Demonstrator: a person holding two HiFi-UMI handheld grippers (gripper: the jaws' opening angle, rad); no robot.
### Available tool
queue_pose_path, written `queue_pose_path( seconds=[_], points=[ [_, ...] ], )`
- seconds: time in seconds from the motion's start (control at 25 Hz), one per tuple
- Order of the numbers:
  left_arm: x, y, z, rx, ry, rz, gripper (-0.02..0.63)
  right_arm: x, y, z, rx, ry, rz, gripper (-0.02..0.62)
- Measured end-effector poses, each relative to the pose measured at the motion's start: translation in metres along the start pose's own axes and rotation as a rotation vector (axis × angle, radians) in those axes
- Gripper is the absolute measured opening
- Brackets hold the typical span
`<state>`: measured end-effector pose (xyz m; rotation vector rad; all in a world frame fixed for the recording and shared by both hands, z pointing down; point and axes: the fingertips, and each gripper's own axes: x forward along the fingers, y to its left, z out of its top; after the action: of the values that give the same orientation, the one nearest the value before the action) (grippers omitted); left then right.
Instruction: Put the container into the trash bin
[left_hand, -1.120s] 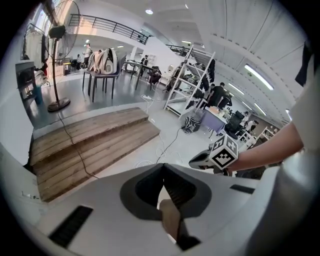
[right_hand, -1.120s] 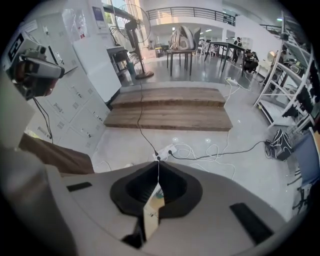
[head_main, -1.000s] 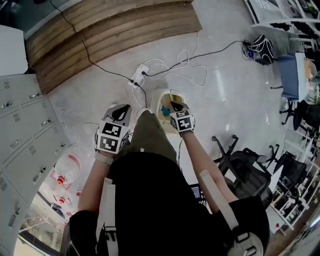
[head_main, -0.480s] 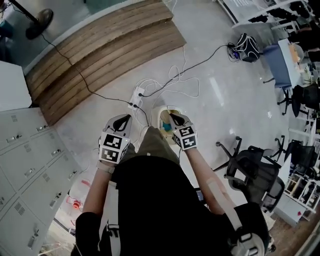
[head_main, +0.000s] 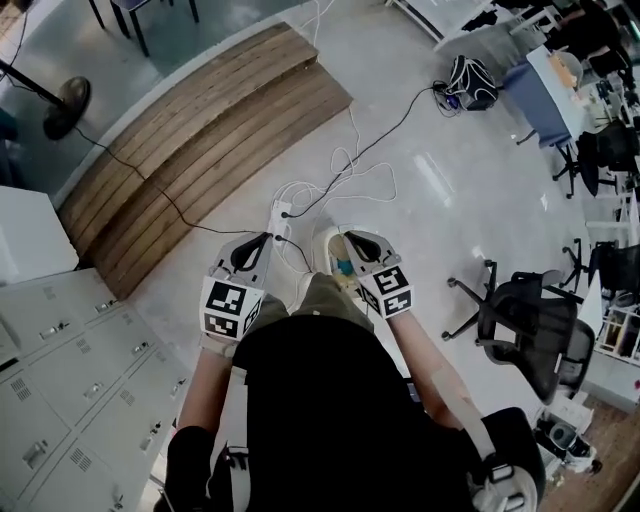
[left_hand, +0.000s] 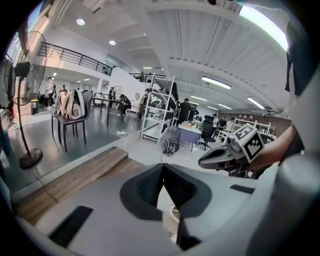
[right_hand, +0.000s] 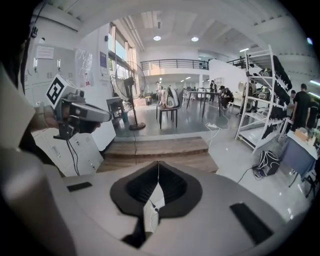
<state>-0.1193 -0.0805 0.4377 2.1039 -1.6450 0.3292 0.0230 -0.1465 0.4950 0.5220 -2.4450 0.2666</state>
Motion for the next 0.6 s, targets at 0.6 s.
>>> queue_pose_path(
  seconds=[0.6],
  points=[
    [-0.032, -0.032, 0.088, 0.138, -0.209, -0.115, 0.008, -0.088, 0.016, 0.112, -0.006, -0.33, -0.07, 0.017]
  ],
)
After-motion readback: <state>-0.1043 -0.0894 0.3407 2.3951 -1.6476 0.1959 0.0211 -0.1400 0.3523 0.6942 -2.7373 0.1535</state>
